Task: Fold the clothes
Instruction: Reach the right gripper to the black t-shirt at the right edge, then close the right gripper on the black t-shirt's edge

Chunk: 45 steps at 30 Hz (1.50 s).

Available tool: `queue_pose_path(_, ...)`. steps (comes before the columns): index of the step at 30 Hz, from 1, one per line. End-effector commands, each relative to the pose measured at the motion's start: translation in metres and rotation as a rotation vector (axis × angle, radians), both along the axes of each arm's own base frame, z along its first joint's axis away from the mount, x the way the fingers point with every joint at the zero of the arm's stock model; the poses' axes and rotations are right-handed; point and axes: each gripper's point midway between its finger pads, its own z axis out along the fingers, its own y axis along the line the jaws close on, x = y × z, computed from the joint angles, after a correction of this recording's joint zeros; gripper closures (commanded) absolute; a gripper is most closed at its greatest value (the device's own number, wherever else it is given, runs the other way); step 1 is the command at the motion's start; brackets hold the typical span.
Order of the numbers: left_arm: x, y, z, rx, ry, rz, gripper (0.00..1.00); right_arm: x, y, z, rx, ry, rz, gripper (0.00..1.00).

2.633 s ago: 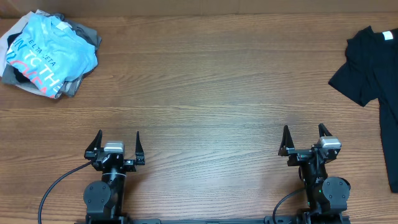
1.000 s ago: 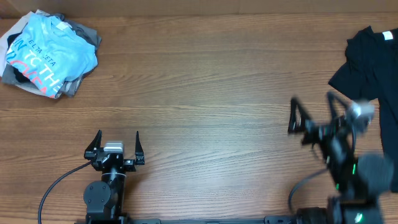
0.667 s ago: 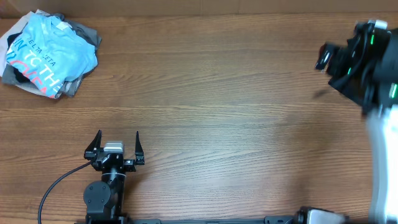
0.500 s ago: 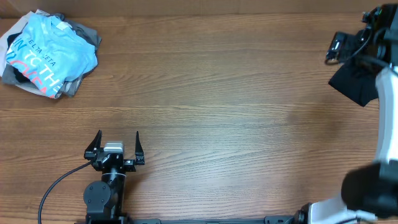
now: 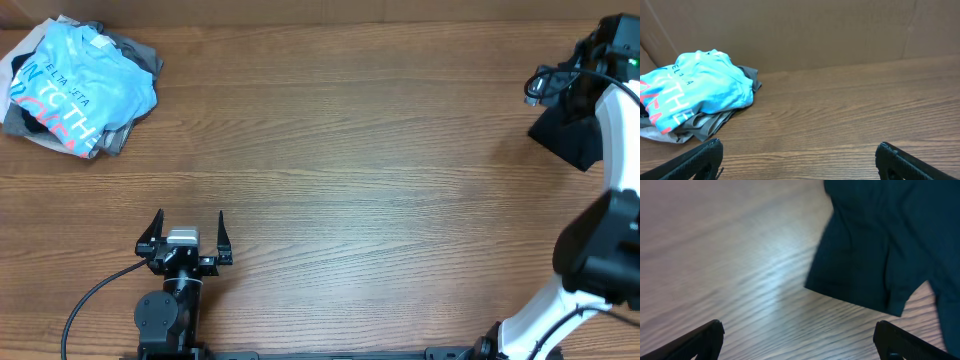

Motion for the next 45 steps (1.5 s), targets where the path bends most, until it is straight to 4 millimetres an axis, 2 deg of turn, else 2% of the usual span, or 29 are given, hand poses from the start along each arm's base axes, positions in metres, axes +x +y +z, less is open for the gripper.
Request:
queue_pose_path(1,0.000,0.003,0.000,0.024,-0.003,0.014,0.00,0.000,-0.008,-0.026,0.004,0.054,-0.016,0.00)
queue_pose_path(10,0.000,0.003,0.000,0.024,-0.003,0.014,0.00,0.000,-0.008,-0.079,0.035,0.150,-0.015,0.04)
queue_pose_path(23,0.000,0.003,0.000,0.024,-0.003,0.014,0.00,0.002,-0.014,-0.130,0.045,0.211,-0.023,0.05)
queue_pose_path(31,0.000,0.003,0.000,0.024,-0.003,0.014,0.00,0.008,-0.016,-0.135,0.040,0.192,-0.024,0.17)
queue_pose_path(36,0.000,0.003,0.000,0.024,-0.003,0.014,0.00,0.010,-0.020,-0.134,0.035,0.179,-0.029,0.32)
queue_pose_path(40,0.000,0.003,0.000,0.024,-0.003,0.014,0.00,0.010,-0.022,-0.134,0.034,0.174,-0.033,0.40)
queue_pose_path(43,0.000,0.003,0.000,0.024,-0.003,0.014,0.00,0.010,-0.022,-0.134,0.034,0.175,-0.033,0.39)
queue_pose_path(45,0.000,0.003,0.000,0.024,-0.003,0.014,0.00,0.010,-0.022,-0.134,0.034,0.175,-0.033,0.29)
